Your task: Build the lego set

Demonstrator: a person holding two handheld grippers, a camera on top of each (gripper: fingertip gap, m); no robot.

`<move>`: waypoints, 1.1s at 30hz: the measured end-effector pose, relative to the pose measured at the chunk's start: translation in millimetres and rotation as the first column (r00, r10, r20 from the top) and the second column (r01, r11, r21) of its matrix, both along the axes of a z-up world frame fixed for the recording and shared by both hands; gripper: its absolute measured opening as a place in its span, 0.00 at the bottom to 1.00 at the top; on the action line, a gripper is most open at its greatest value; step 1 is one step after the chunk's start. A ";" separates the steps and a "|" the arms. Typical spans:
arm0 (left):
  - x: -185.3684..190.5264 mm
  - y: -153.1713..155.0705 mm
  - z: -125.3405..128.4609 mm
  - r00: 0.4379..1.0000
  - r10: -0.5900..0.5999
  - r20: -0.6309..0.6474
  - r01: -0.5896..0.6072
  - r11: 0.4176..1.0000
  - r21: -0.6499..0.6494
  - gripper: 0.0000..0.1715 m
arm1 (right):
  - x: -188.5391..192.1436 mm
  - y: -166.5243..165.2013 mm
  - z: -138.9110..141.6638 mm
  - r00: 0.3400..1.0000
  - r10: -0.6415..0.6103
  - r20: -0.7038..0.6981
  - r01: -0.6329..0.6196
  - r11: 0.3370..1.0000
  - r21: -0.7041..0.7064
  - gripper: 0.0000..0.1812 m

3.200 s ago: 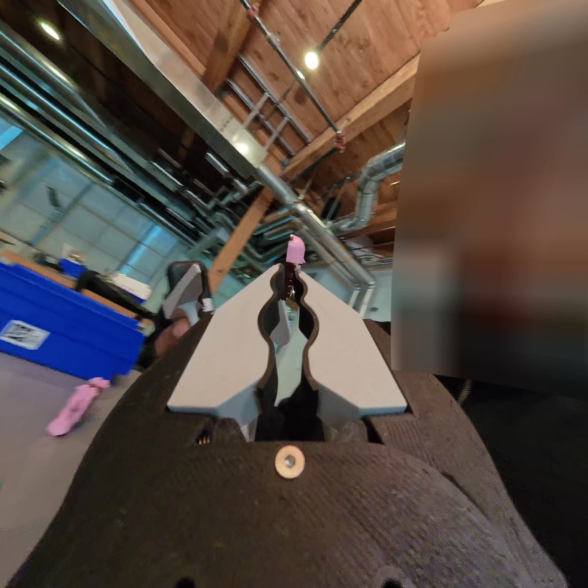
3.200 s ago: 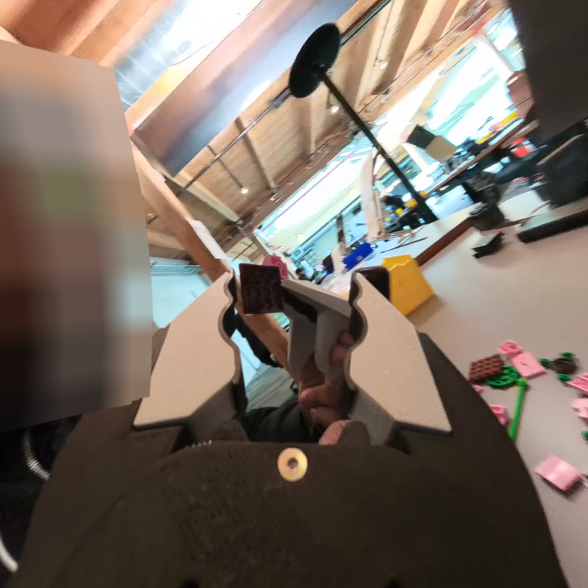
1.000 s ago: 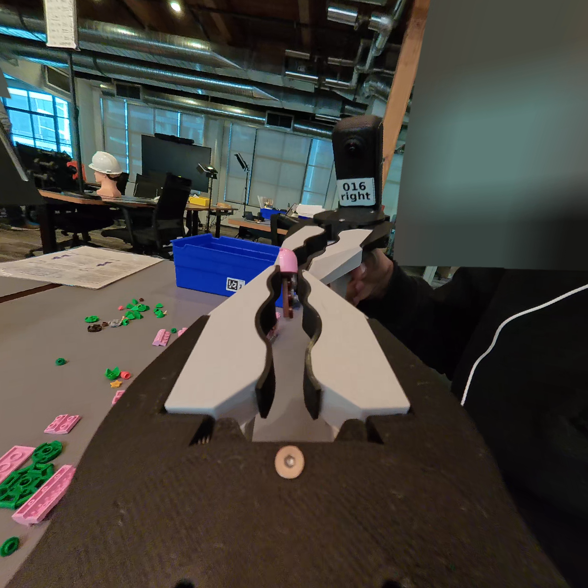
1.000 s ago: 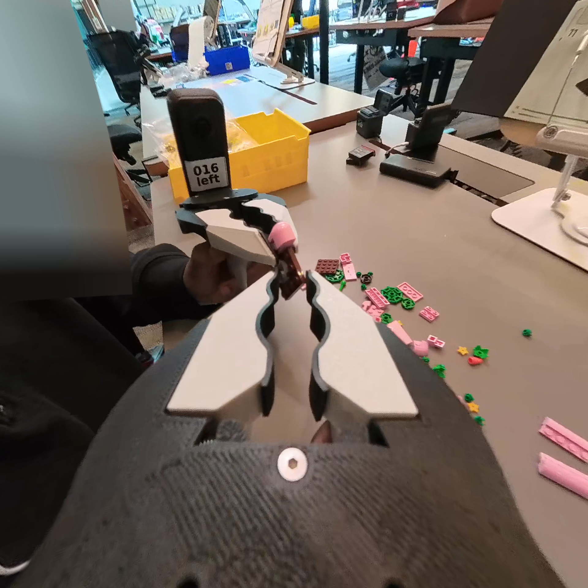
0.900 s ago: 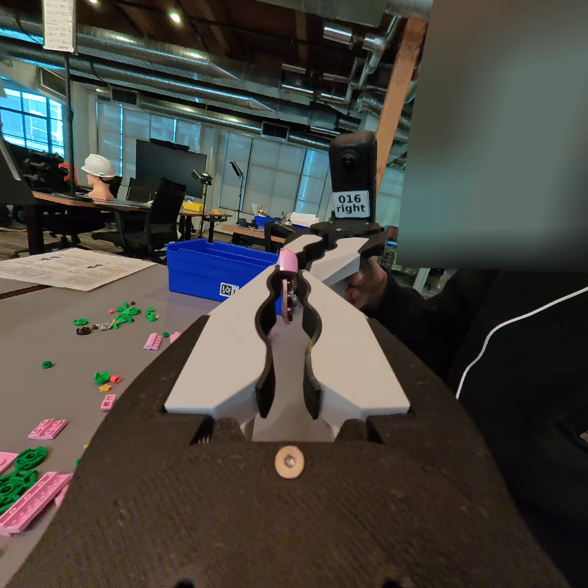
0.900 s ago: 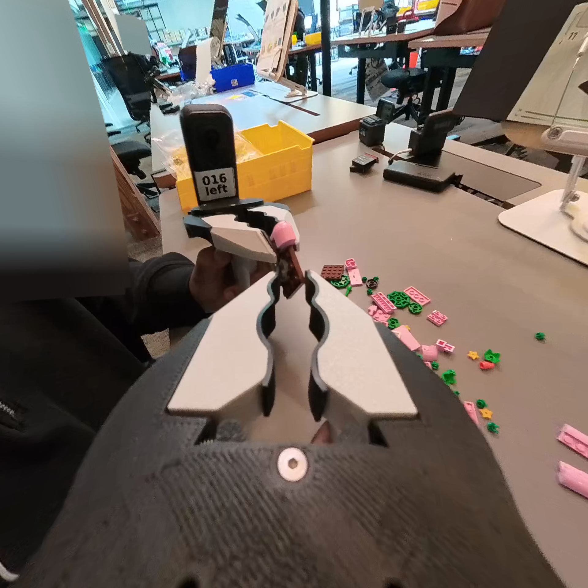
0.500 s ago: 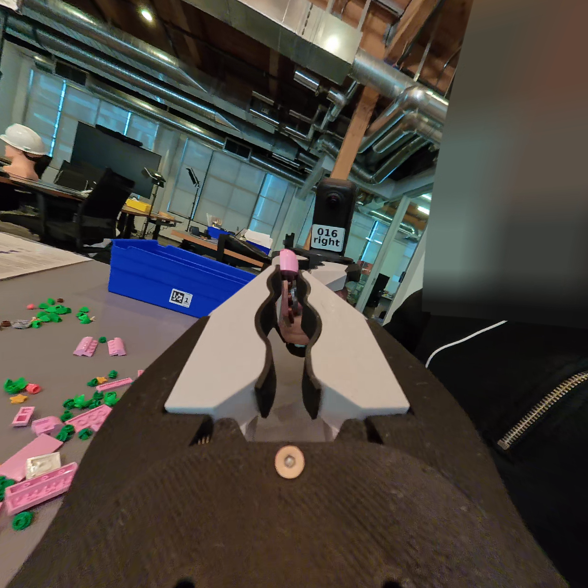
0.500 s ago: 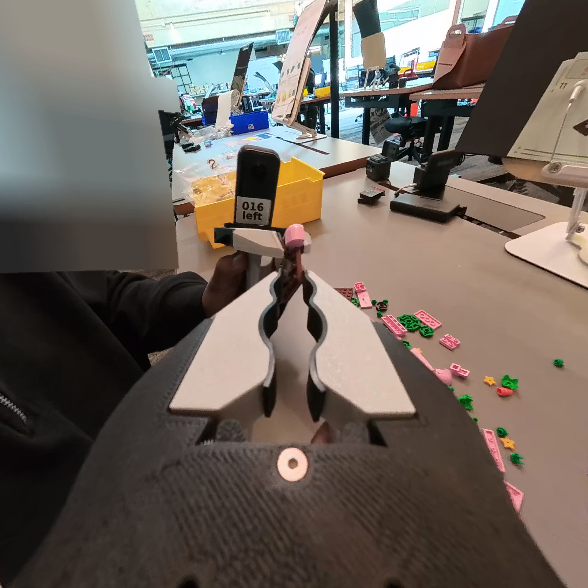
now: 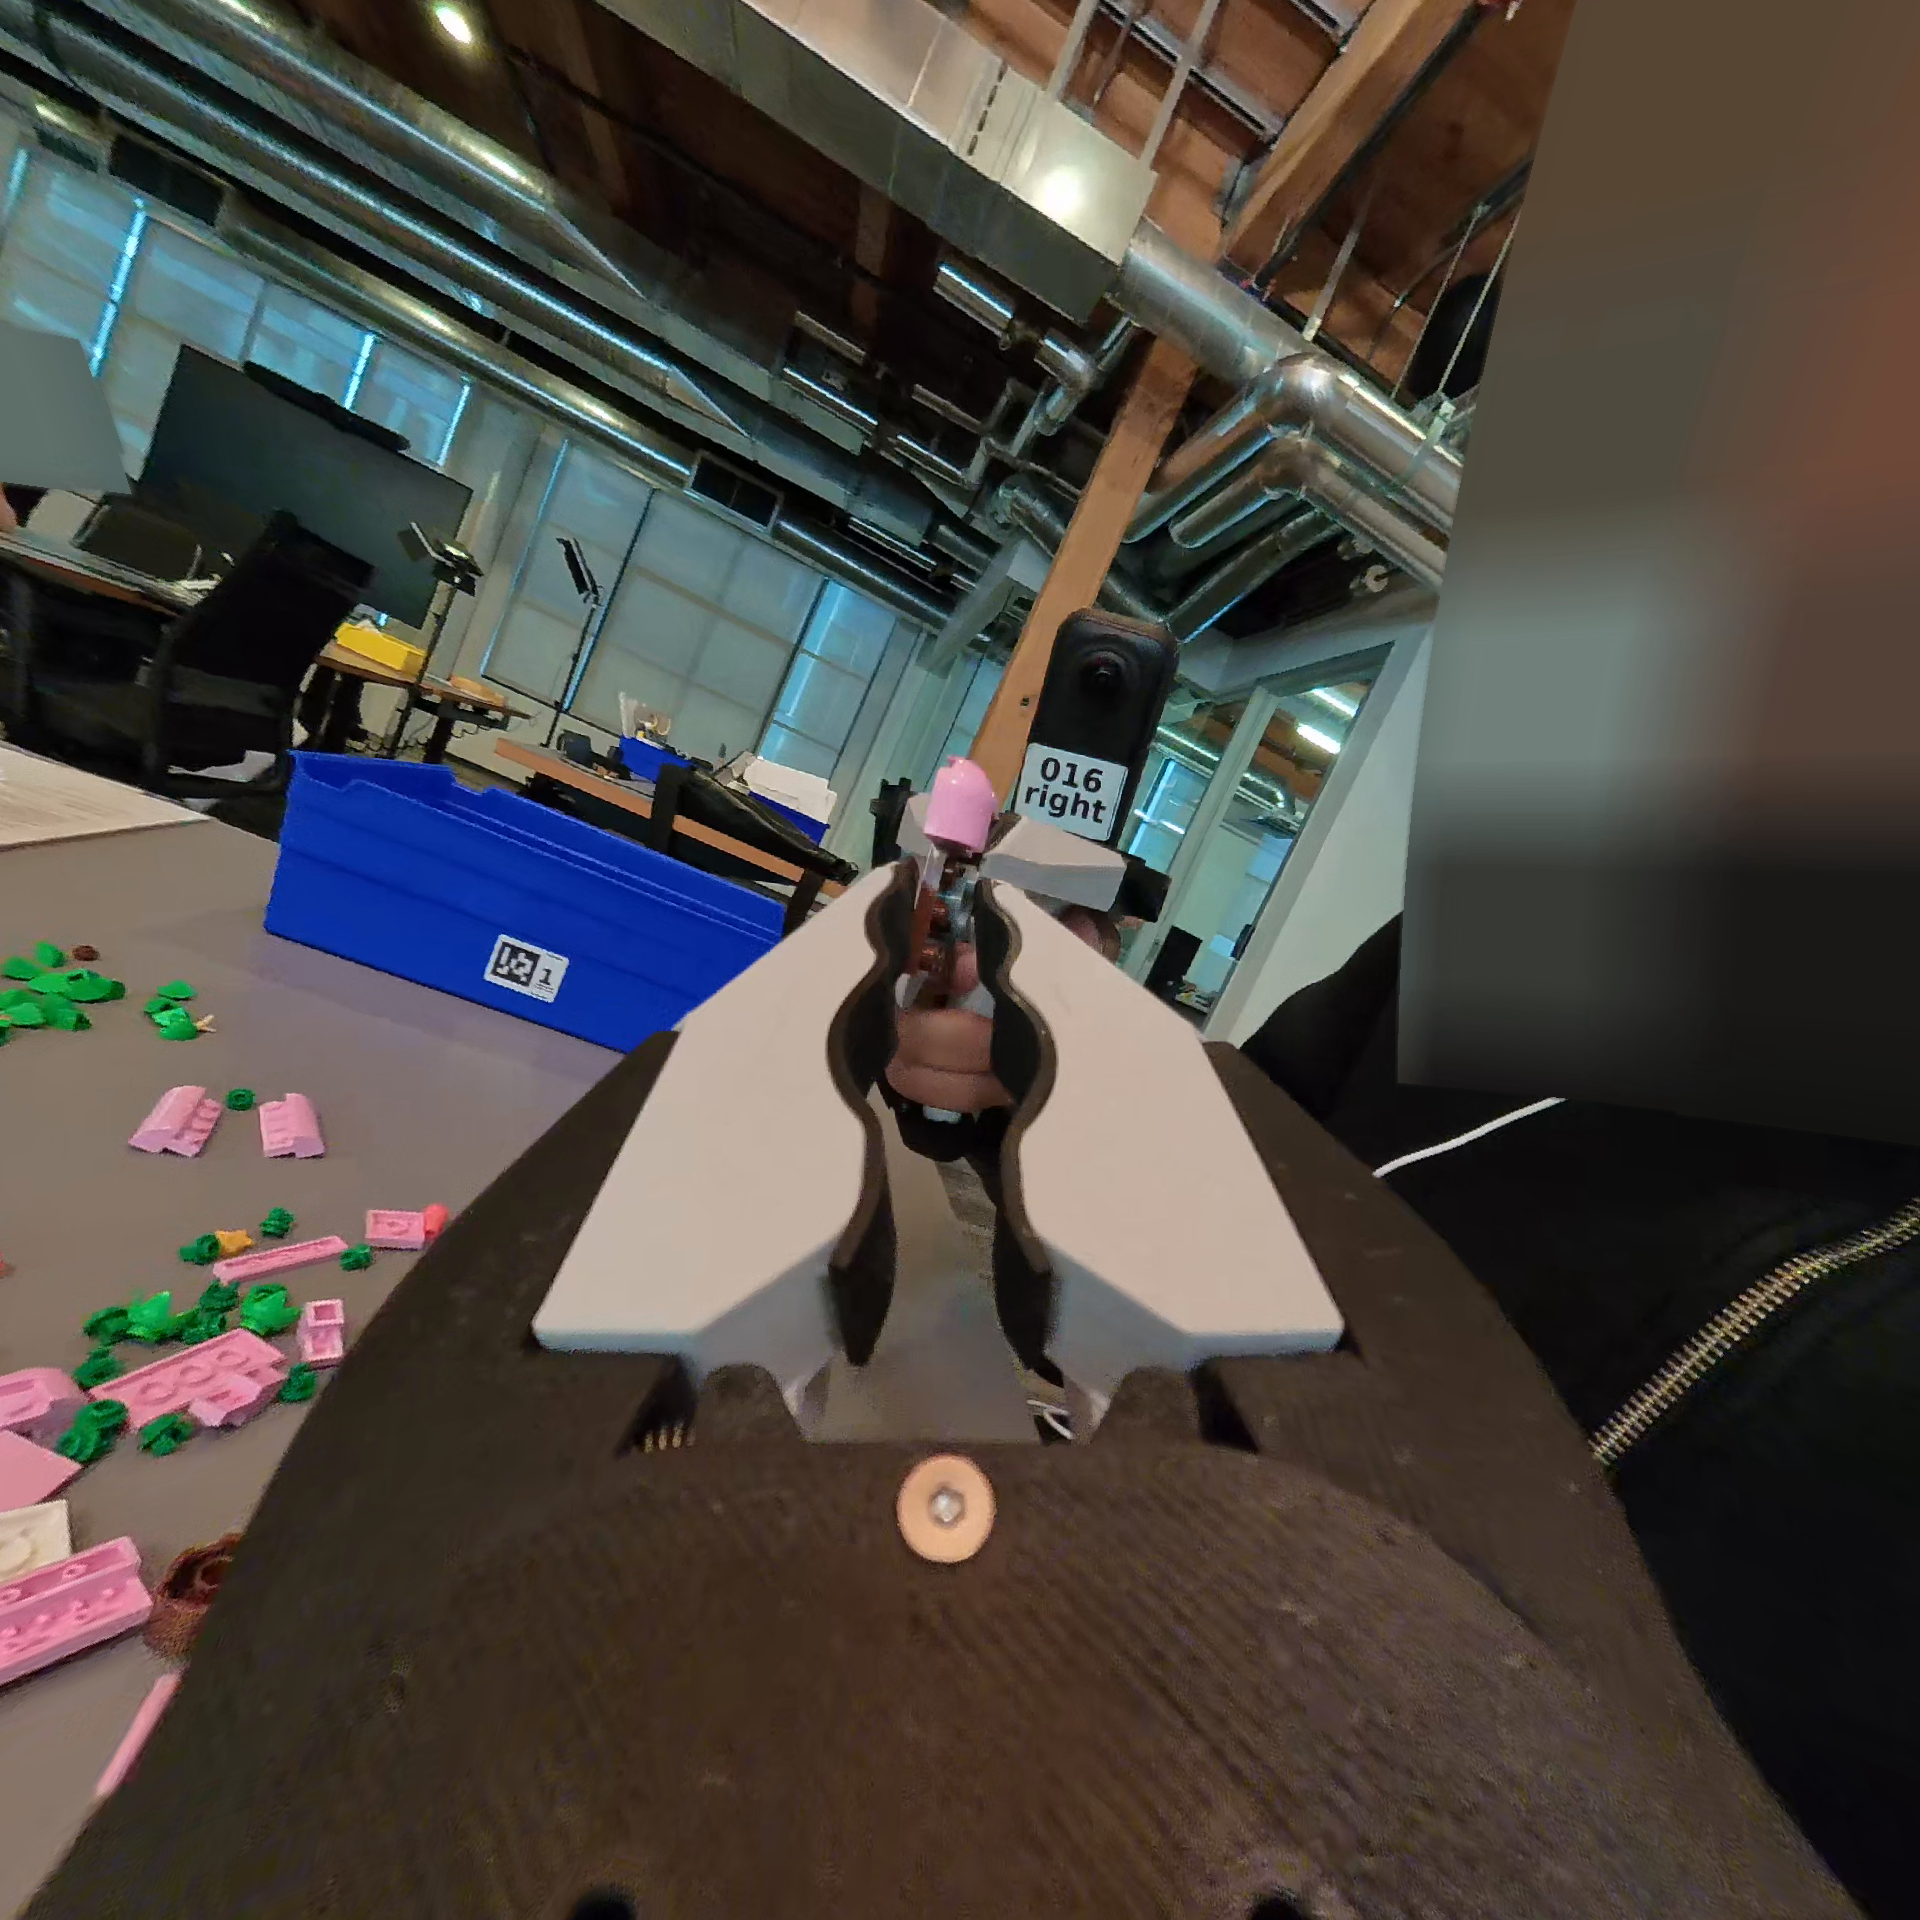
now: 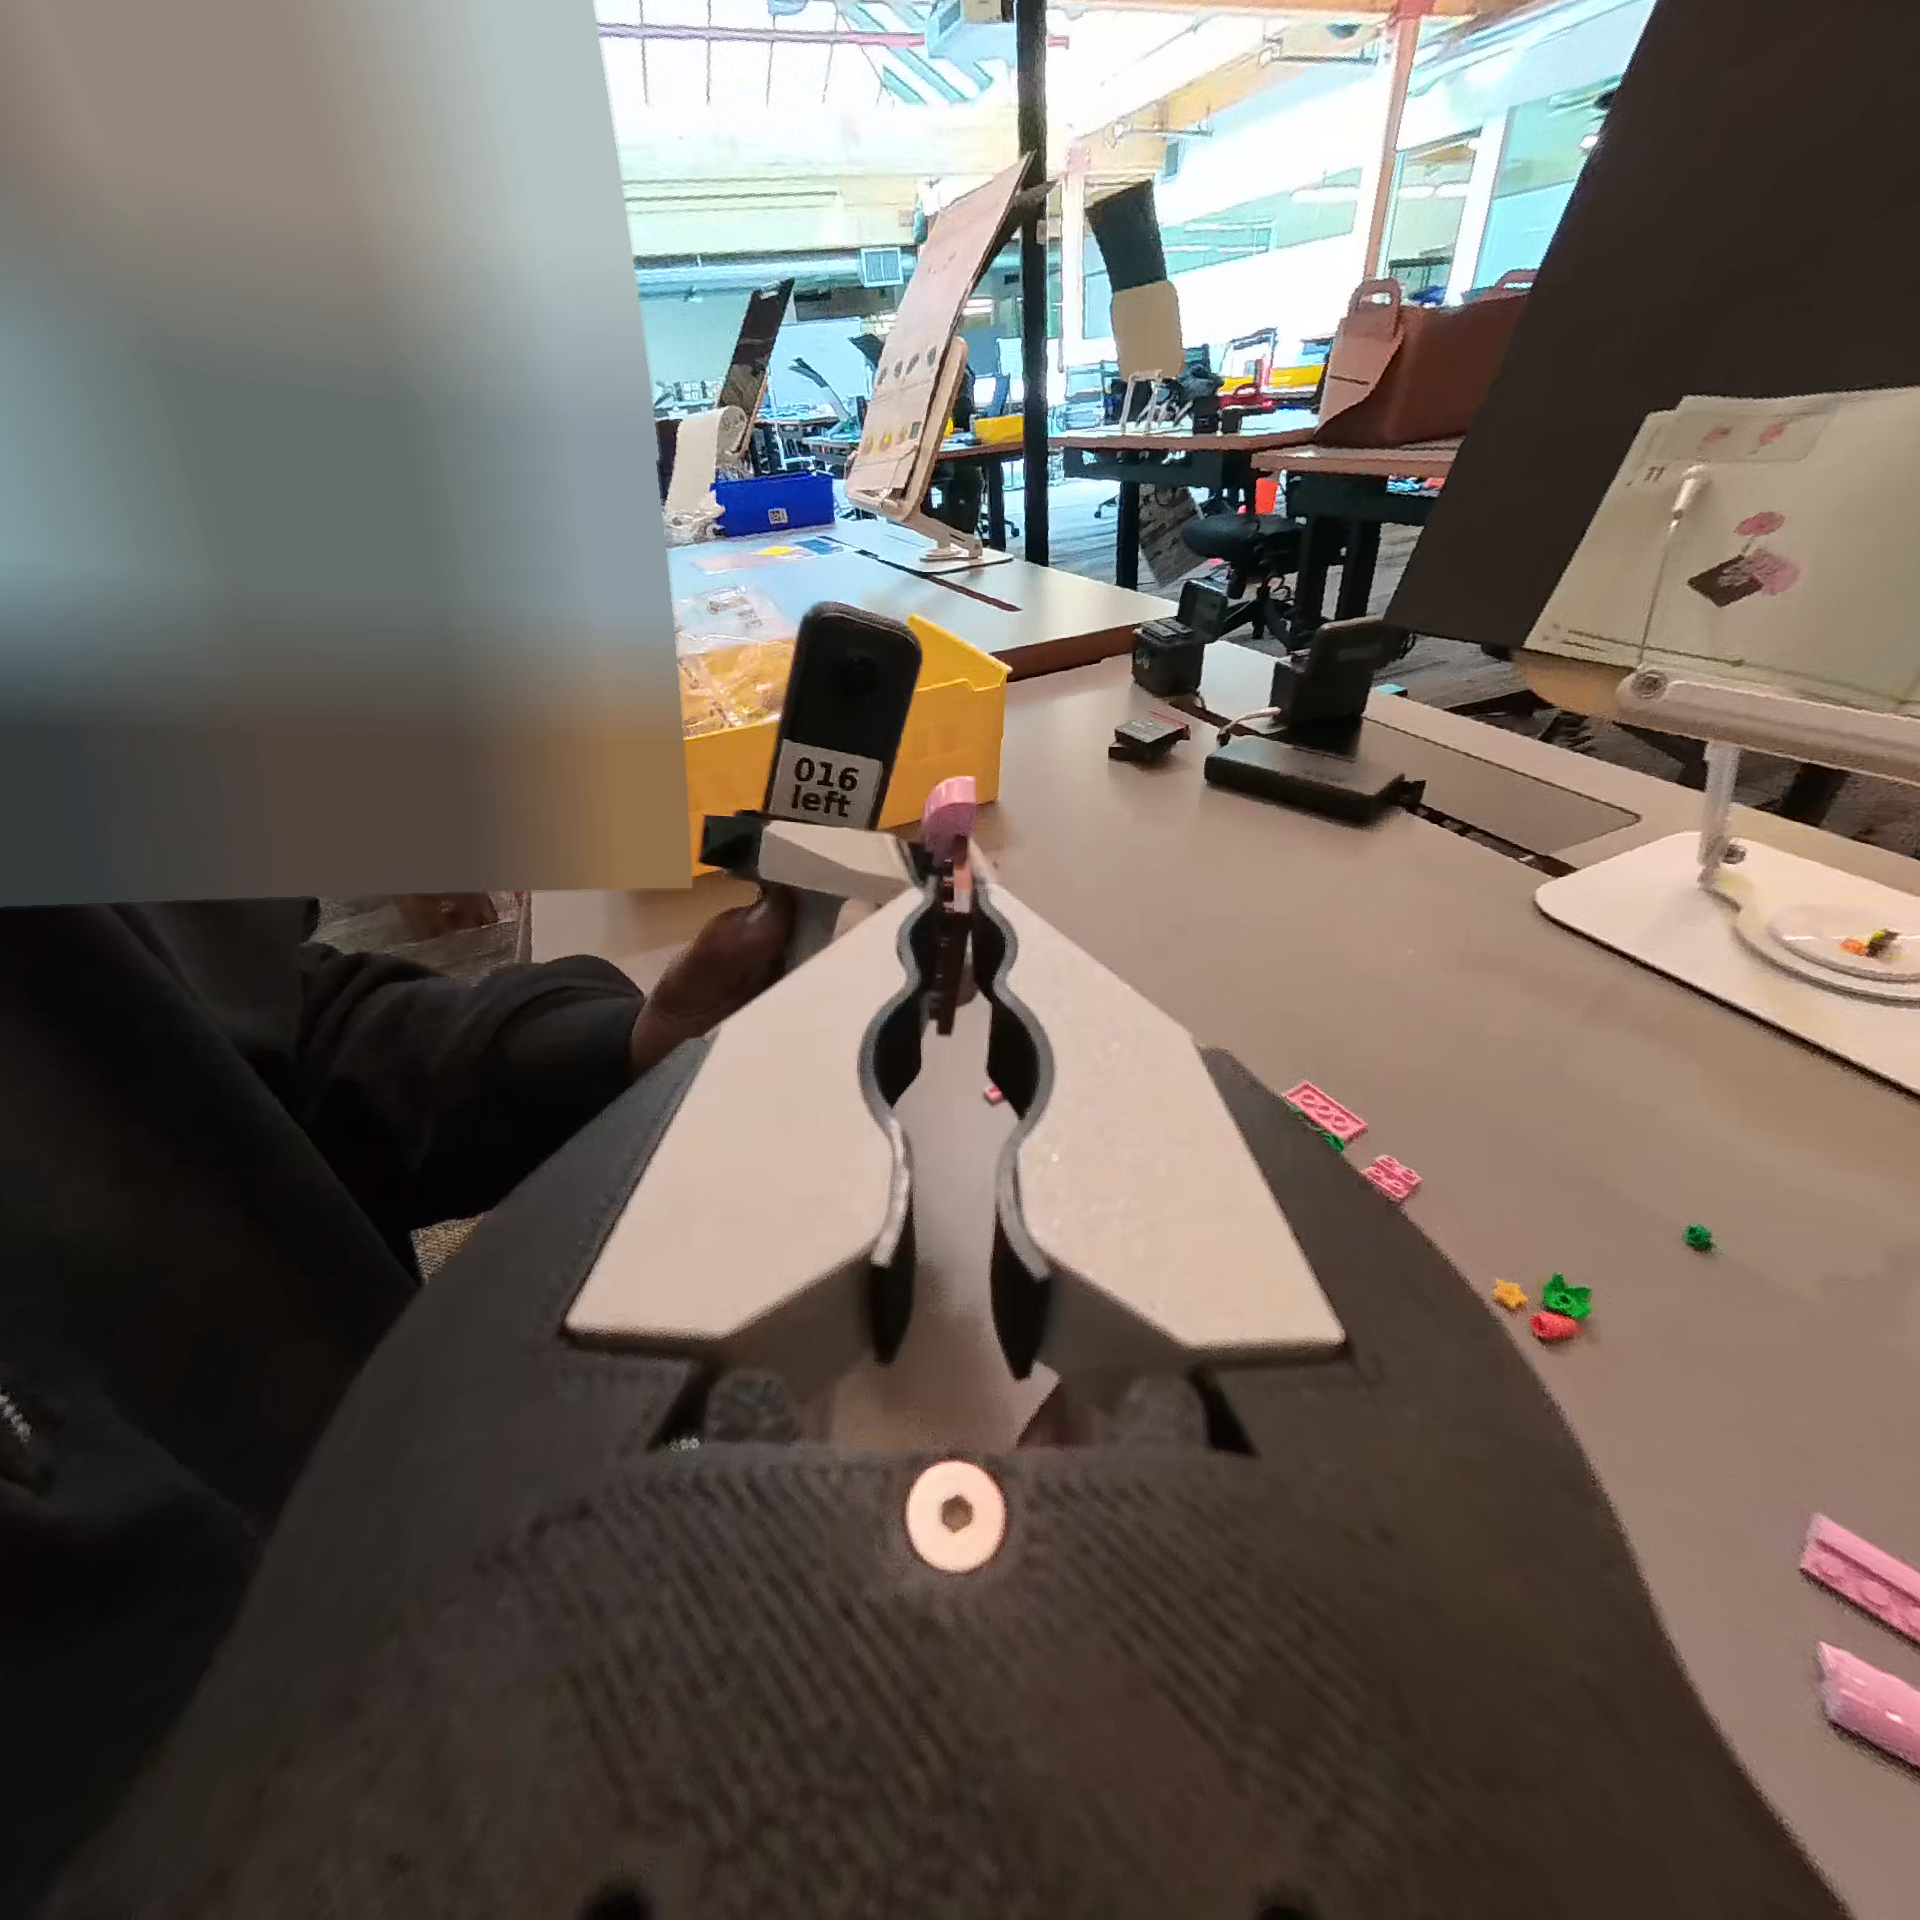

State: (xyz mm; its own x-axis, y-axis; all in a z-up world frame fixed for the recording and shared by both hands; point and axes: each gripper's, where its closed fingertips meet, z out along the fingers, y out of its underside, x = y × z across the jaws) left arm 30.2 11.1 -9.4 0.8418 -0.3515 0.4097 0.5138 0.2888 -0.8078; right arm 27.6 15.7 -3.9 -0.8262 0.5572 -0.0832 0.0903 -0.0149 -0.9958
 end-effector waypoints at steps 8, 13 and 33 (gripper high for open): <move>3.1 -2.6 0.4 0.999 -0.045 -0.001 0.045 0.999 0.012 0.01 | -2.8 5.1 2.4 0.999 -0.041 -0.036 0.040 0.999 -0.026 0.05; 10.9 -4.4 3.6 0.986 -0.158 0.044 0.156 0.986 0.052 0.01 | 1.8 0.7 6.3 0.998 -0.007 -0.057 0.003 0.998 -0.062 0.09; 24.5 -4.3 5.0 0.925 -0.356 0.130 0.344 0.933 0.105 0.01 | 17.4 -18.3 6.0 0.988 0.122 -0.091 -0.129 0.988 -0.080 0.03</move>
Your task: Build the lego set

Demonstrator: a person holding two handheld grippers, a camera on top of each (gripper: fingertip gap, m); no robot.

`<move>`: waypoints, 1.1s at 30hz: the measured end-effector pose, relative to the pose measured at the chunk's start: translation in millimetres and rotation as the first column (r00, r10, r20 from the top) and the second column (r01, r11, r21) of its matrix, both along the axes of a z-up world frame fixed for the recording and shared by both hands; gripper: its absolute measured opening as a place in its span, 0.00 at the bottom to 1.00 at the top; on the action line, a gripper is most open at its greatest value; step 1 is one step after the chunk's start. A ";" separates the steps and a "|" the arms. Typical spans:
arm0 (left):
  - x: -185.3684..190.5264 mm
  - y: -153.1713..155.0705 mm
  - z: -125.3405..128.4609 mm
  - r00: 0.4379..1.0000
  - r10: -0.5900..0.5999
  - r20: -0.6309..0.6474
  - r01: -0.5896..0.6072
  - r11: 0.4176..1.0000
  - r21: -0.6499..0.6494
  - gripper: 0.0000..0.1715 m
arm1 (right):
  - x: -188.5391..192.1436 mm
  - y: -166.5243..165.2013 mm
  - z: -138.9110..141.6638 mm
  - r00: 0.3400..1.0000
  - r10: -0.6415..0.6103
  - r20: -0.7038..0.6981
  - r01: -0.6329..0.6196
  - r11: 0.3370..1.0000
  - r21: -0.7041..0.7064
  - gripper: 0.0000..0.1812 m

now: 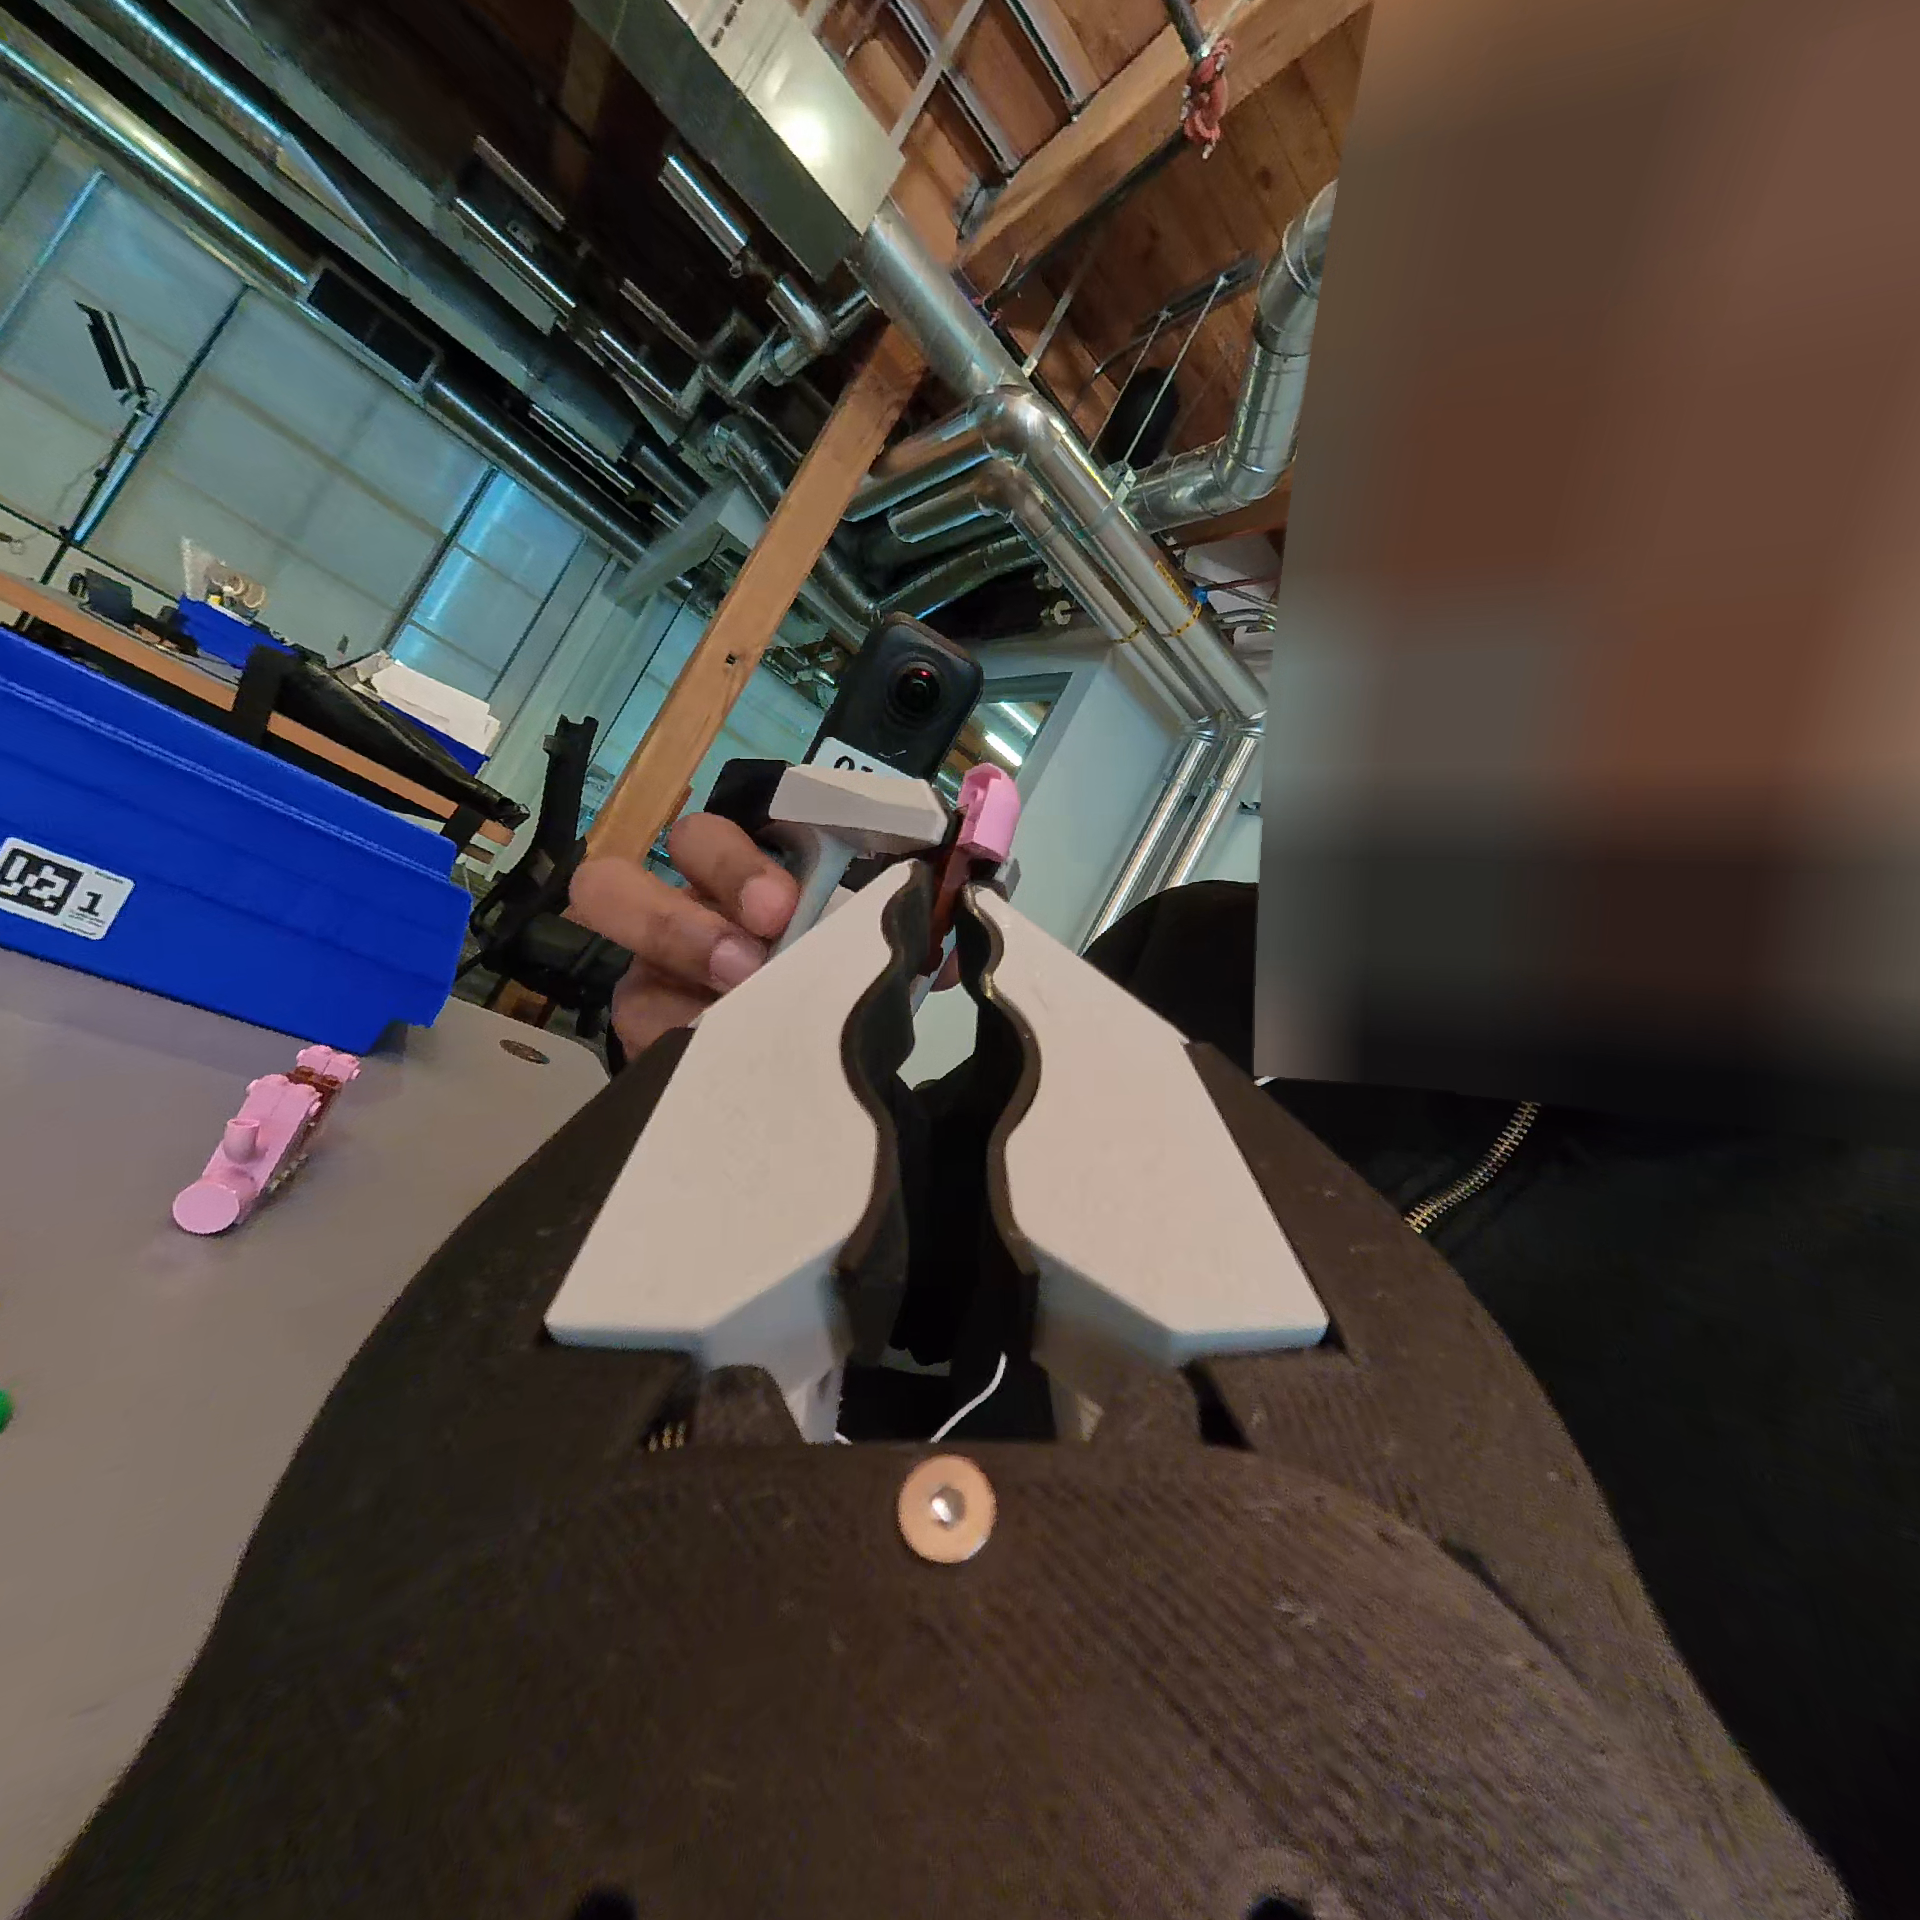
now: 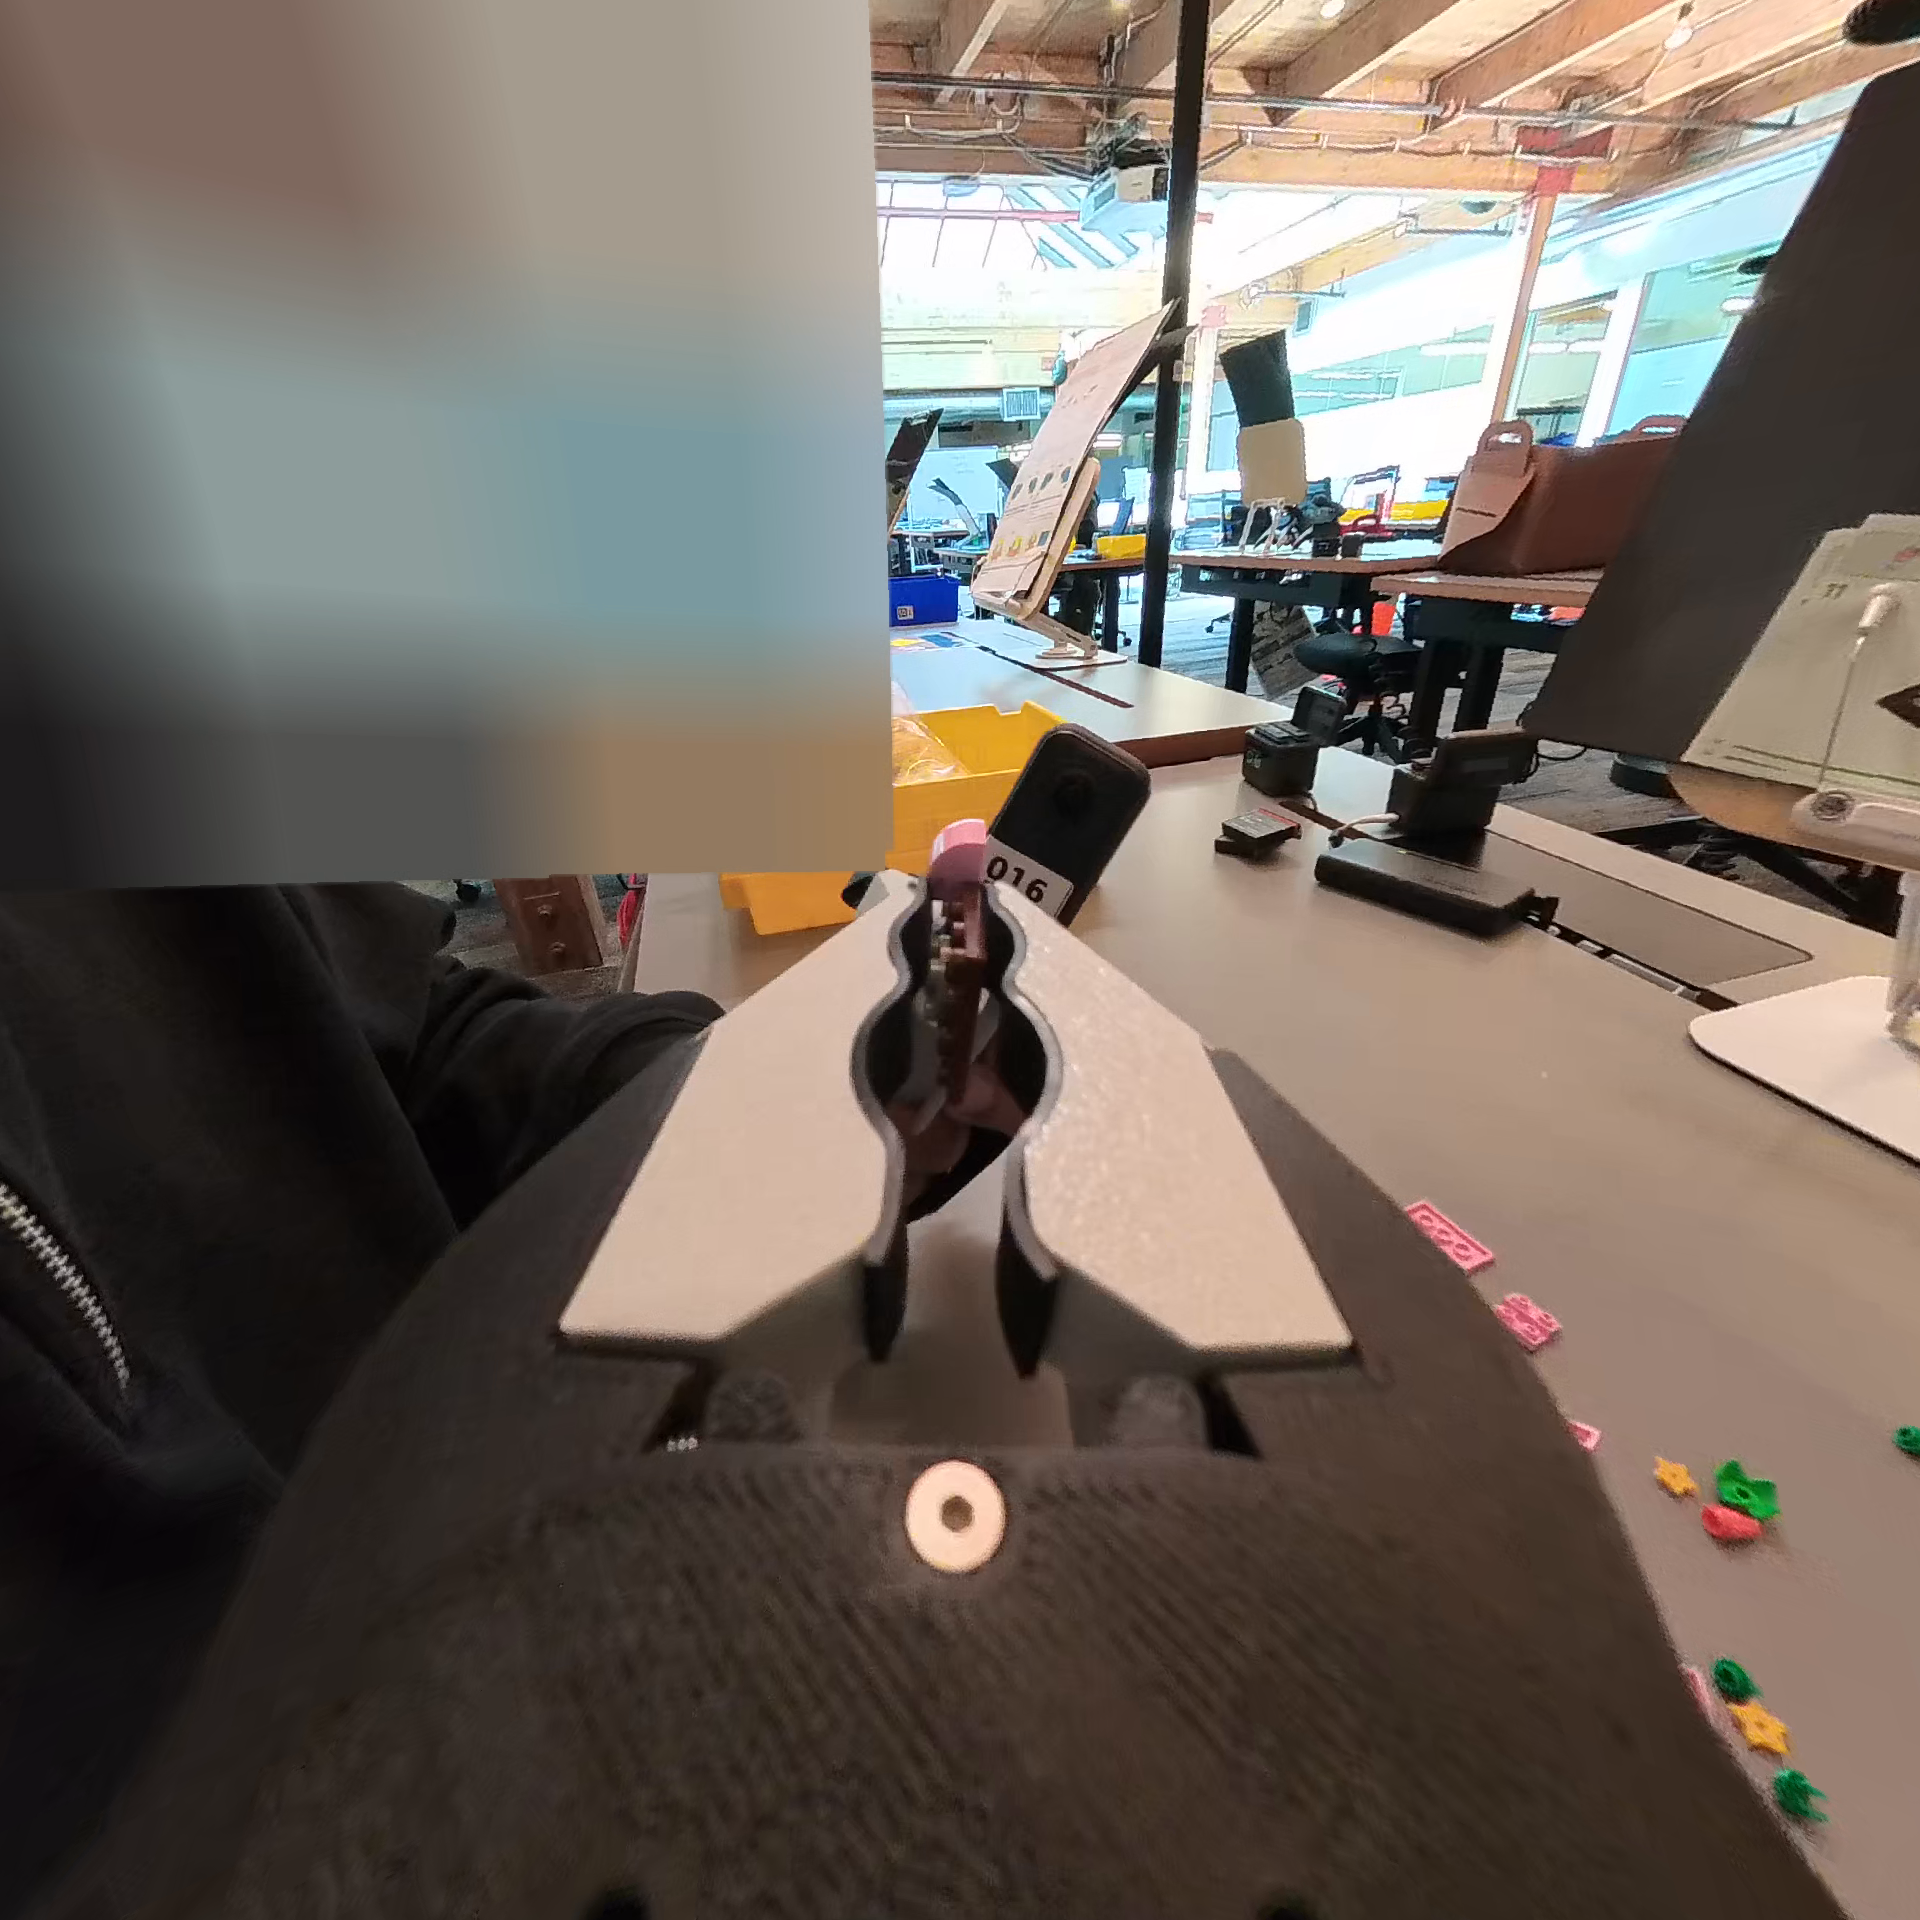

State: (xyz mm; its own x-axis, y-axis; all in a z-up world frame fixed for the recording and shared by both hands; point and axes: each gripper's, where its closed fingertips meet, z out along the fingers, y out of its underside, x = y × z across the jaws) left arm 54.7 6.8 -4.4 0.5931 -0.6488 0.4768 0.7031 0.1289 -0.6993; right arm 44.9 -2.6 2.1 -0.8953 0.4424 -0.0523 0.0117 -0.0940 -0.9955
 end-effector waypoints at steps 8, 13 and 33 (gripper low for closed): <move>3.3 -1.3 2.1 1.000 -0.001 -0.015 0.001 1.000 0.014 0.01 | 2.8 -0.9 3.3 0.999 -0.013 -0.038 0.012 1.000 -0.021 0.03; 3.6 -2.5 3.2 1.000 -0.004 -0.012 0.004 1.000 0.024 0.01 | 2.6 -1.0 5.4 0.998 -0.039 -0.048 0.036 0.997 -0.067 0.03; -3.4 -4.9 3.3 1.000 0.030 -0.001 -0.030 0.999 0.037 0.03 | -1.4 -5.8 4.7 0.972 -0.156 -0.177 0.168 0.984 0.056 0.03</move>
State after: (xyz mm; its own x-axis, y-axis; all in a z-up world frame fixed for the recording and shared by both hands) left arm 51.3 1.9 -1.1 0.6131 -0.6479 0.4520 0.6976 0.1755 -0.6947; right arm 43.6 -8.4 6.8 -0.8044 0.5794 0.1317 -0.1689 -0.0105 -0.9856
